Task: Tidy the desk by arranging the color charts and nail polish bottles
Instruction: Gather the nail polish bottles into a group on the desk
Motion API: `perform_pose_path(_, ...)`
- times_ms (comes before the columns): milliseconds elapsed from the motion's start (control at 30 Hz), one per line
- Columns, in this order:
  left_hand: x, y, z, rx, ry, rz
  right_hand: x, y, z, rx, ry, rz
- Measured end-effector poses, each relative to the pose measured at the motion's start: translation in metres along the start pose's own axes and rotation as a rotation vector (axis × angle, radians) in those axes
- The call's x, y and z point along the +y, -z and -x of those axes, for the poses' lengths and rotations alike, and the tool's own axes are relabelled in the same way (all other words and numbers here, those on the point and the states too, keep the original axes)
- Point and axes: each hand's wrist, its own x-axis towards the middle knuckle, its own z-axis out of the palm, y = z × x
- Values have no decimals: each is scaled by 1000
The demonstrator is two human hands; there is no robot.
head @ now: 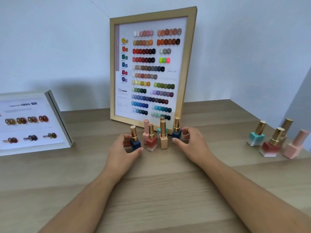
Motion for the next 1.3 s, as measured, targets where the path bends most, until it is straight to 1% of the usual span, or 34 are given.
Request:
perform_pose_path(200, 5, 1, 4, 39, -24, 4, -4, -1, -3, -5, -15, 10)
perform_pose_path(333, 18, 6, 23, 31, -165, 20, -2, 22, 18, 16, -11, -144)
perform_pose_path(400, 27, 1, 38, 13, -223, 29, 5, 42, 37, 40, 4, -171)
perform_pose_path(467, 37, -10, 52, -46, -269, 42, 14, 62, 57, 74, 25, -174)
perform_pose_path(533, 49, -29, 62, -147, -324, 56, 25, 84, 75, 127, 32, -169)
perform_pose_path(667, 78, -77, 72, -336, -380, 67, 51, 126, 100, 221, -26, -125)
perform_pose_path(767, 102, -121, 75, -438, -382, 83, 75, 156, 111, 322, -103, -69)
perform_pose_path(867, 122, -163, 74, -486, -363, 119, 97, 182, 116, 370, -169, 14)
perform_pose_path(967, 134, -199, 68, -480, -353, 151, 113, 199, 117, 400, -220, 57)
perform_pose_path(1067, 143, -226, 60, -454, -323, 150, 122, 207, 112, 447, -271, 40)
perform_pose_path(1200, 148, -246, 49, -410, -259, 158, 125, 208, 105, 412, -290, 97)
perform_pose_path(1300, 150, -252, 47, -438, -257, 112, 127, 208, 104, 410, -281, 103)
